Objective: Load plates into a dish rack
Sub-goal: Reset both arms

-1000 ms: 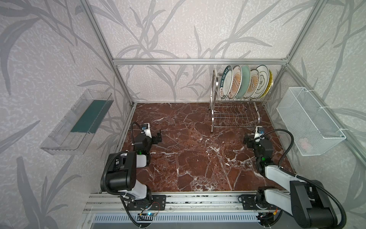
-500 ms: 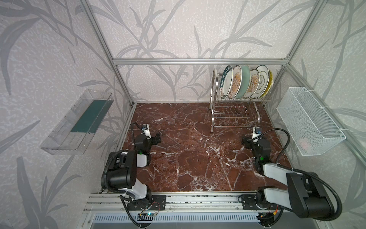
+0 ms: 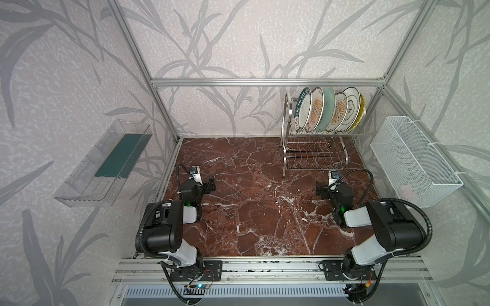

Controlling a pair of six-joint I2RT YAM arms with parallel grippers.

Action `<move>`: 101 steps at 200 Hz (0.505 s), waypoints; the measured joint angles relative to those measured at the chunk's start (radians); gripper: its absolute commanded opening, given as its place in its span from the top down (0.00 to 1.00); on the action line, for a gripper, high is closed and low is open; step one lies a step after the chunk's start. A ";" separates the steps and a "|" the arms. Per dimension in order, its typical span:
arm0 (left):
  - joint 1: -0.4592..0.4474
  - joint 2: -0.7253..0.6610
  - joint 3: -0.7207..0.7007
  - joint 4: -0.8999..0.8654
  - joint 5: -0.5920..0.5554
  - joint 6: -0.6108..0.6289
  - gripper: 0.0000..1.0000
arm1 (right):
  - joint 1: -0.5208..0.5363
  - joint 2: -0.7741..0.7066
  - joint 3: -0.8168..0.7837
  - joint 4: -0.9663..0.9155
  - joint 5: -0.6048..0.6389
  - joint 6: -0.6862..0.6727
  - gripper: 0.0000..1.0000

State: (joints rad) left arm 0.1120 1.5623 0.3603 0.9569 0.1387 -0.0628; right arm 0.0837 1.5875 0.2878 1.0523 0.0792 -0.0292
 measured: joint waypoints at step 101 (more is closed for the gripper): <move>0.000 0.000 0.000 0.000 -0.003 0.000 0.01 | 0.005 0.000 0.050 -0.034 0.017 -0.002 0.01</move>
State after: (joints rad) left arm 0.1120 1.5623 0.3603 0.9565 0.1352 -0.0628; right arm 0.0891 1.5875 0.3378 1.0180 0.0963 -0.0307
